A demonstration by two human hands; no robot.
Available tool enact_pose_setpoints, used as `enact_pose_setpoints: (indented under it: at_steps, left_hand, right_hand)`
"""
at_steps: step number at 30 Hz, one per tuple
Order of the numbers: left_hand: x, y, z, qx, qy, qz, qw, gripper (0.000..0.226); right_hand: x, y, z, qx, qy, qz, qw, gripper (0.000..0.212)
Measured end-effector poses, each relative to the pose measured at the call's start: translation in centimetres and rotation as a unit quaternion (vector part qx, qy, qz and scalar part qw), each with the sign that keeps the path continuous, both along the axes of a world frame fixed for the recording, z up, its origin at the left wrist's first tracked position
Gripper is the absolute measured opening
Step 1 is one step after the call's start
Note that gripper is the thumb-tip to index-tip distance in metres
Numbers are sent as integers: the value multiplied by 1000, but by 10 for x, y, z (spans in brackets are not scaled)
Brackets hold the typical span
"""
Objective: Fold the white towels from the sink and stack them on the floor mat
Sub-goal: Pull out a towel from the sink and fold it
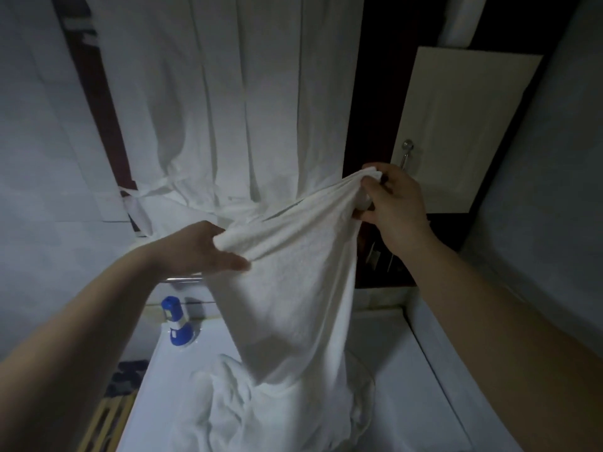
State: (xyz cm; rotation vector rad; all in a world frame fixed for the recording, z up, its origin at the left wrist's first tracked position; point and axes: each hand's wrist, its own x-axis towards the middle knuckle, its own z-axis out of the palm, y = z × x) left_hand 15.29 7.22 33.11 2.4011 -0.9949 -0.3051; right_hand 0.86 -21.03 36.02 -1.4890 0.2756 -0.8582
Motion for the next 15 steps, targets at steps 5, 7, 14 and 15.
enact_pose_setpoints:
  at_steps: [5, 7, 14, 15]
  left_hand:
    - [5, 6, 6, -210, 76, 9, 975, 45]
    - [4, 4, 9, -334, 113, 47, 934, 46]
    - [-8, -7, 40, -415, -65, 137, 897, 21]
    - [-8, -3, 44, -387, -82, 98, 913, 28]
  right_hand:
    - [-2, 2, 16, 2, -23, 3, 1000, 16]
    - [-4, 4, 27, 0, -38, 3, 999, 16]
    - [-6, 8, 66, -9, -71, 17, 997, 19]
    - [-6, 8, 72, -8, -77, 14, 997, 19]
